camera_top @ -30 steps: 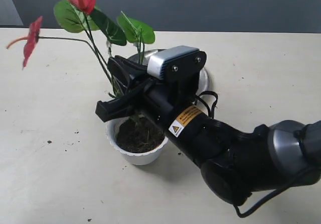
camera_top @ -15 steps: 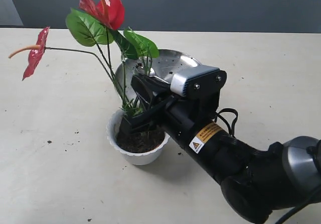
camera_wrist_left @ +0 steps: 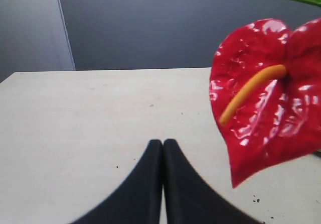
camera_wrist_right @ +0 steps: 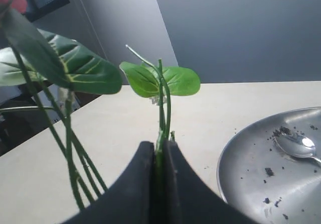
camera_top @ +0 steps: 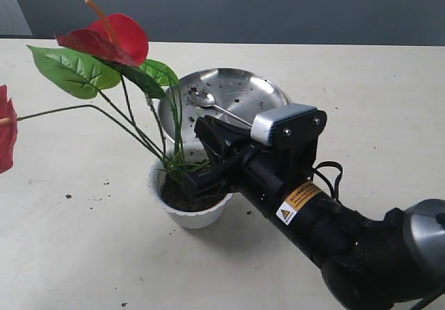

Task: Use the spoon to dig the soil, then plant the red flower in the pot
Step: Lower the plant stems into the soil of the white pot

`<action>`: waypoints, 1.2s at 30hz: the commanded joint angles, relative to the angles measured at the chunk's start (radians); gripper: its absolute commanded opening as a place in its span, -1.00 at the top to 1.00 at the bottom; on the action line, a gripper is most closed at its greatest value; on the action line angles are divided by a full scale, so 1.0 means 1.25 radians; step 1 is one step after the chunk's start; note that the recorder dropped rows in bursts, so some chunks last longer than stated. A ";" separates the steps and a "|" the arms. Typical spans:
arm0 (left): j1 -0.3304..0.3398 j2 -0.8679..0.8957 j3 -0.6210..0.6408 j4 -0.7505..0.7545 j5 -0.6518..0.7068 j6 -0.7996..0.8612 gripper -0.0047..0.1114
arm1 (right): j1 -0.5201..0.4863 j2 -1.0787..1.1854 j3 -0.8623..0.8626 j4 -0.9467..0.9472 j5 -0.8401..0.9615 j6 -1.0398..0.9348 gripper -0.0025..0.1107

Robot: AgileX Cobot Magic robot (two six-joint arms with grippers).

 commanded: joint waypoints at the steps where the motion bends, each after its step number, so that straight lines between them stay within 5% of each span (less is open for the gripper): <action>1: -0.006 -0.004 0.003 -0.004 -0.003 0.000 0.91 | -0.004 0.001 0.009 -0.002 0.046 -0.002 0.97; 36: -0.006 -0.004 0.003 -0.004 -0.005 0.000 0.91 | -0.004 0.001 -0.031 -0.147 0.063 0.016 0.97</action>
